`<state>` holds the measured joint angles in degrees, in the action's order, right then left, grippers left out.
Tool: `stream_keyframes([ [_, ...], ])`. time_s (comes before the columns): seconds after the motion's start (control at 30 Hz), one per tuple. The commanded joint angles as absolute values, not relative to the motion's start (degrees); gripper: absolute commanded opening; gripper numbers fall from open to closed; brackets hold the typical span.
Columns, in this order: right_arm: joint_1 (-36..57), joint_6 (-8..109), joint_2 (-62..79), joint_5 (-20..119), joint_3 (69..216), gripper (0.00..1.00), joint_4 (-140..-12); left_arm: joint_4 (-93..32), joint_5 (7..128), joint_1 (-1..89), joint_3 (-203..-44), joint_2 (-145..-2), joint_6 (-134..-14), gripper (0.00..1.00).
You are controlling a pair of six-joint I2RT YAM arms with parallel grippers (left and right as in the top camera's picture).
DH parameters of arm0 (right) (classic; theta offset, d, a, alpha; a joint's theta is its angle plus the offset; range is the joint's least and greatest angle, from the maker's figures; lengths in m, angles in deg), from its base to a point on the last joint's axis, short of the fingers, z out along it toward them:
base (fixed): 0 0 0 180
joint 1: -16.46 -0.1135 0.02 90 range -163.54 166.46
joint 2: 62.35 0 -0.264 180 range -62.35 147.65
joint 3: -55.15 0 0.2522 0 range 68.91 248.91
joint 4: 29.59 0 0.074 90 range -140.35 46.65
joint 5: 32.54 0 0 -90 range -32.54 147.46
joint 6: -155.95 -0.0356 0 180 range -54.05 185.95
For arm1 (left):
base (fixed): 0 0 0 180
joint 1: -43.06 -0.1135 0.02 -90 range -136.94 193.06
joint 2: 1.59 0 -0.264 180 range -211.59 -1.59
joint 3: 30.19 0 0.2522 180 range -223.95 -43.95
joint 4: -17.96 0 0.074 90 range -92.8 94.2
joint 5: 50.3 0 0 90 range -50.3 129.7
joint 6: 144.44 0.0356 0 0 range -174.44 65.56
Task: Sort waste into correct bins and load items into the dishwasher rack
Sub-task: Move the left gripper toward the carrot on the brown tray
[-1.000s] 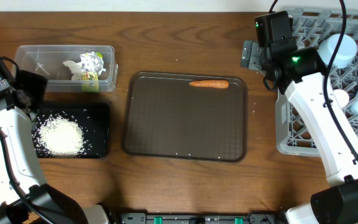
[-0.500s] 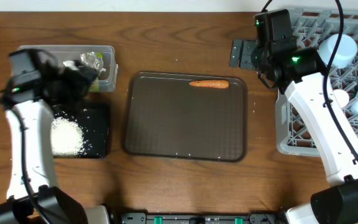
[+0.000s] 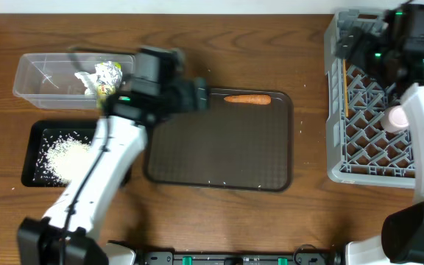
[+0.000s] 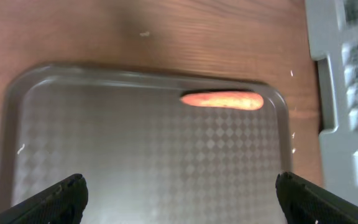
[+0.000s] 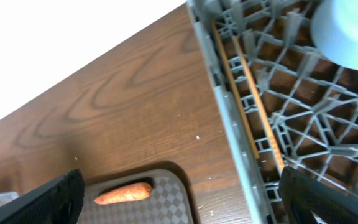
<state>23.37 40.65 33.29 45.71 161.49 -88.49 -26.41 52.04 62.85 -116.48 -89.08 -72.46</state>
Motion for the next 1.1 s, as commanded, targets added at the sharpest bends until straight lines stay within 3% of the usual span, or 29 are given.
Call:
stream_keyframes([
  [0.0,26.4,39.8,33.7,40.7,161.8,0.99,-88.6,-22.7,38.7,68.9,-116.5,-93.2,-62.3,0.99],
  [0.23,28.3,39.8,33.7,40.7,161.8,0.99,-88.6,-7.4,34.6,72.7,-116.5,-101.6,-54.8,0.99],
  [0.53,28.3,39.8,33.7,40.7,161.8,0.99,-88.6,4.8,43.6,72.8,-116.5,-112.5,-39.1,0.99],
  [1.07,28.3,39.8,33.7,40.7,161.8,0.99,-88.6,14.5,43.6,74.7,-116.5,-121.5,-47.1,0.98],
])
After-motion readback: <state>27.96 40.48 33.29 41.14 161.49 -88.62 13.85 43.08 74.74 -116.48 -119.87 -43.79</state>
